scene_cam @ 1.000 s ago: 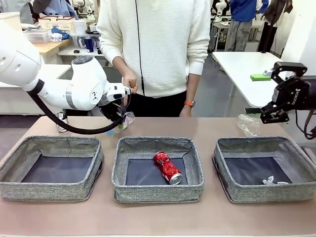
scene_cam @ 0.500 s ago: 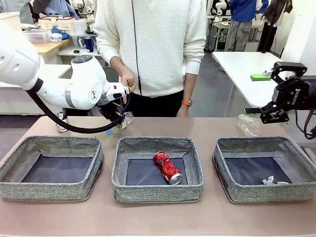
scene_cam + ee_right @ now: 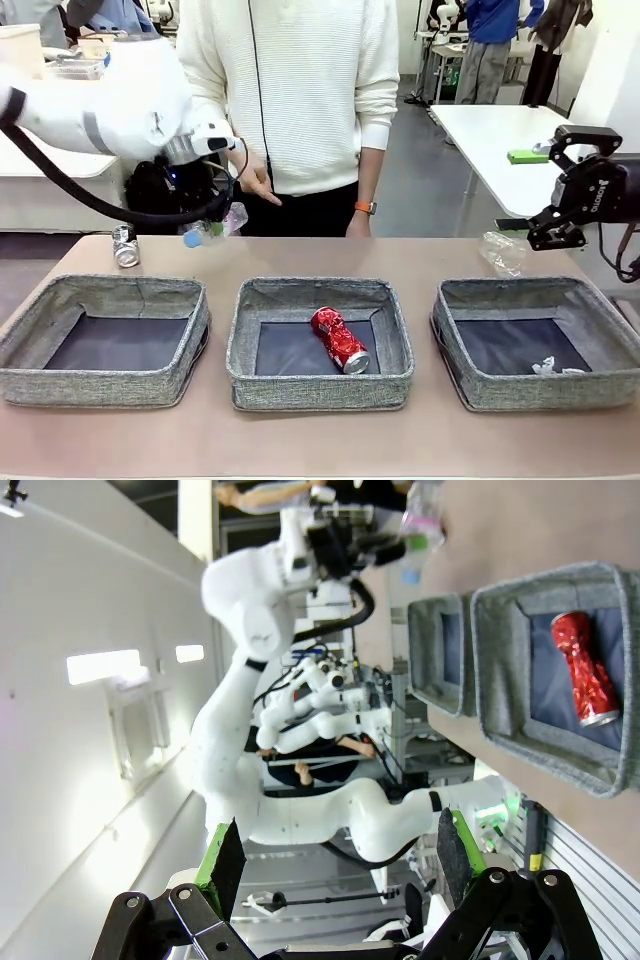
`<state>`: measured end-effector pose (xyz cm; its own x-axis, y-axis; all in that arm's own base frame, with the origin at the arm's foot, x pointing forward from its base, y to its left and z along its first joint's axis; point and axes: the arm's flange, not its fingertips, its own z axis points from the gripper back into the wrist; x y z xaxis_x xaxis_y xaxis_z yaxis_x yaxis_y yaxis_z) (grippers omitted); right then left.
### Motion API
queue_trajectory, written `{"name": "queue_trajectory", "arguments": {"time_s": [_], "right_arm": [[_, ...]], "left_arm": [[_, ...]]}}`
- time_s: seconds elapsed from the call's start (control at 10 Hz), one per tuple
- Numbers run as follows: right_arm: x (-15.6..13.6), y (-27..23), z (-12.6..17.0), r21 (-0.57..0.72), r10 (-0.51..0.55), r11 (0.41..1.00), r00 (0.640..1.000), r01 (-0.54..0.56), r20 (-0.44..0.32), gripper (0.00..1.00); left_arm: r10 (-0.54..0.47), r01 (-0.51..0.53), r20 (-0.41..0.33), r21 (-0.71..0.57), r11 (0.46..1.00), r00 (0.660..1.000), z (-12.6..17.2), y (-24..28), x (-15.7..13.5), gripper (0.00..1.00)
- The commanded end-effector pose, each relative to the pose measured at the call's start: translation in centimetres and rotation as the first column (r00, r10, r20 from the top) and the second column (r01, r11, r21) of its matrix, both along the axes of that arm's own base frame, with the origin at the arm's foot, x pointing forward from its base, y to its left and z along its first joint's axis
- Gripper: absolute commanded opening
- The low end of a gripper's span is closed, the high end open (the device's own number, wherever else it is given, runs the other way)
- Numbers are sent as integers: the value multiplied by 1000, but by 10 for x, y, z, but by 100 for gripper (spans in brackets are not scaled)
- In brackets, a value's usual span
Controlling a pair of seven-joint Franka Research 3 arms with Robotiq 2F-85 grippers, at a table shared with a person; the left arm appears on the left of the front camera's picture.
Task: Sort the waste into the appropriate baskets.
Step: Pick up the waste item pointed out by the person.
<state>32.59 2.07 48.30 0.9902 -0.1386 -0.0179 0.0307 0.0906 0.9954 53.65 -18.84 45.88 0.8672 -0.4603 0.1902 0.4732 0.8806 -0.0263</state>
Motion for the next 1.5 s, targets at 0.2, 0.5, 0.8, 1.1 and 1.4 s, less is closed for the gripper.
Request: {"name": "queue_trajectory", "arguments": {"time_s": [0.2,0.5,0.8,1.1,1.4], "right_arm": [[0,0,3,18,-3,1000,1000,3,1,100],[0,0,3,18,-3,1000,1000,3,1,100],[0,0,3,18,-3,1000,1000,3,1,100],[0,0,3,18,-3,1000,1000,3,1,100],[0,0,3,18,-3,1000,1000,3,1,100]], "left_arm": [[161,-167,-52,-139,976,986,66,-15,-141,0],[109,-115,-99,-60,992,989,54,-25,-110,0],[109,-115,-99,-60,992,989,54,-25,-110,0],[322,-331,-103,-81,940,941,112,-89,-129,22],[460,-459,-28,-148,876,887,204,-171,-167,22]]}}
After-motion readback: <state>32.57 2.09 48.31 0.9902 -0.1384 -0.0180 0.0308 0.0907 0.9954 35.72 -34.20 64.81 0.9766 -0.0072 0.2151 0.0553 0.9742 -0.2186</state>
